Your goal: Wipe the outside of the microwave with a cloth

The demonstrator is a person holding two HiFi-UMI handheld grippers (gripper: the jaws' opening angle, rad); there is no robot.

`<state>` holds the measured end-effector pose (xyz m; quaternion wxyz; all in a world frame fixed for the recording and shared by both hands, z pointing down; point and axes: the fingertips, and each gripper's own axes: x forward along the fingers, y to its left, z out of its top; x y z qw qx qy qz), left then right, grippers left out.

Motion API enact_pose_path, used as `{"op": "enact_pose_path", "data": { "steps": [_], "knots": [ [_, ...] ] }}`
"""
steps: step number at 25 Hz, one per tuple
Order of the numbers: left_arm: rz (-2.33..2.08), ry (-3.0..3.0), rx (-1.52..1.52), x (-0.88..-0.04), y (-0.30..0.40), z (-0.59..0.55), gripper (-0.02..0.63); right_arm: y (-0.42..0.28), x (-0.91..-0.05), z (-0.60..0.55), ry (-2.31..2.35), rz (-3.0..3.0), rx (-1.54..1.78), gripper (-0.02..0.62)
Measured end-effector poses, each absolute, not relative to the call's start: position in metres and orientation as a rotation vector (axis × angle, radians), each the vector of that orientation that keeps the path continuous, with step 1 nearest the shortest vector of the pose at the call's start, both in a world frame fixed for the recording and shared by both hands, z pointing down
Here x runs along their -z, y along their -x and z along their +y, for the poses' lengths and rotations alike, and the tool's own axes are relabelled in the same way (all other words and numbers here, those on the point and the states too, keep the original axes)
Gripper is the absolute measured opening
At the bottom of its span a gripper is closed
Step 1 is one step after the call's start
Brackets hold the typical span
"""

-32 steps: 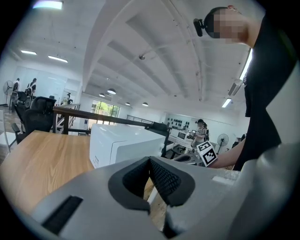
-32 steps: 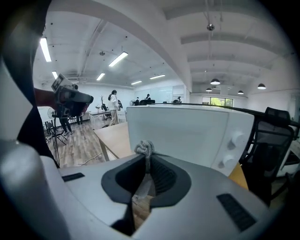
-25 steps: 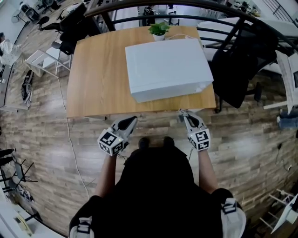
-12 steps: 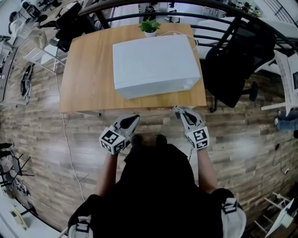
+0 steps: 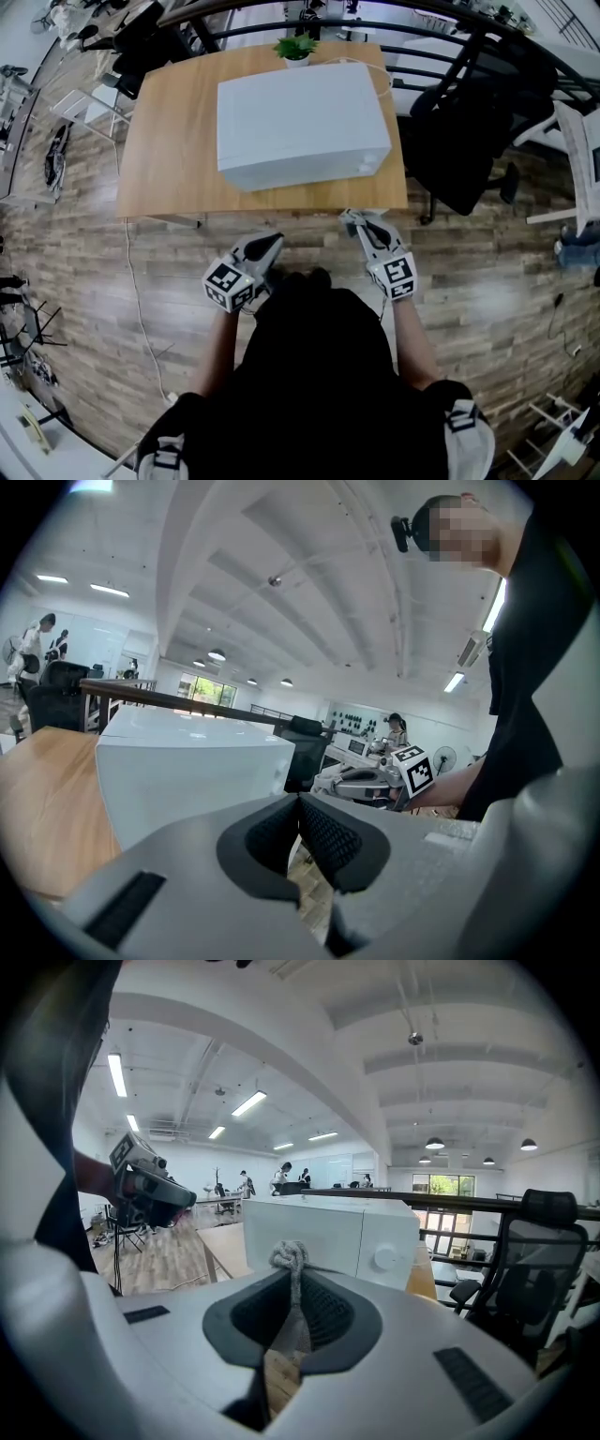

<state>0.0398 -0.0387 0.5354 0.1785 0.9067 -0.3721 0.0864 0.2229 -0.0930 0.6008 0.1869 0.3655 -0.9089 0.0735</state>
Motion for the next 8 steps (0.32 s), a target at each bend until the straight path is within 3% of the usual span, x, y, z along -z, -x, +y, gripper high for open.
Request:
{"op": "enact_pose_path", "data": {
  "steps": [8],
  "knots": [
    [-1.087,-2.554,-0.238,-0.5299,-0.0492,-0.0339,0.003,-0.2300,-0.6072,-0.0867,-1.009,-2.576,-0.253,0.028]
  ]
}}
